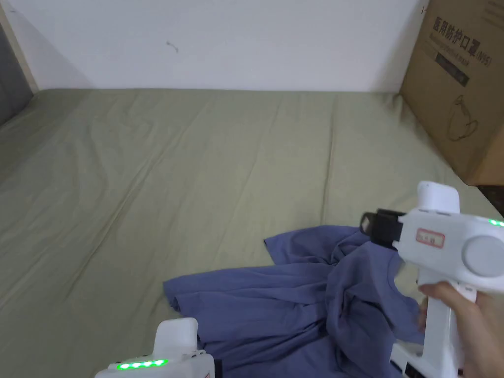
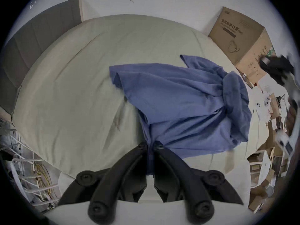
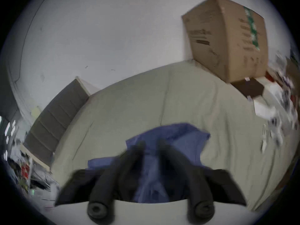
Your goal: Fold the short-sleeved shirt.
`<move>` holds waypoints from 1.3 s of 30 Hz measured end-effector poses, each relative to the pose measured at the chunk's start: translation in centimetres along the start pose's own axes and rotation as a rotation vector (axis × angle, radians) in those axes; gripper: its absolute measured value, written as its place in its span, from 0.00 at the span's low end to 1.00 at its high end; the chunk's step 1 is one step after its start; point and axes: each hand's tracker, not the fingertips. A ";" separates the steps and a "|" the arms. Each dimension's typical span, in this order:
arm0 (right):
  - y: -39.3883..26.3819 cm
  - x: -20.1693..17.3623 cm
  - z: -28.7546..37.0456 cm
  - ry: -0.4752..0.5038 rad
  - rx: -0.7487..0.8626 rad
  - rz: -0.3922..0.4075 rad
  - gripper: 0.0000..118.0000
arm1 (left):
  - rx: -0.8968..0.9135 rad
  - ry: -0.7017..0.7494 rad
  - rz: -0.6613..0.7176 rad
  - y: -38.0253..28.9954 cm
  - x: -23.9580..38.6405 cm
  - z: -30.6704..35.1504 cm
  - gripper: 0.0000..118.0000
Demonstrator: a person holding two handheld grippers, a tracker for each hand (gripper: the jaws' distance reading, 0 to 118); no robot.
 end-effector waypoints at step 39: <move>13.2 4.2 -4.7 -0.201 -0.156 0.158 0.02 | 0.216 -0.001 0.029 7.1 -1.3 6.9 0.04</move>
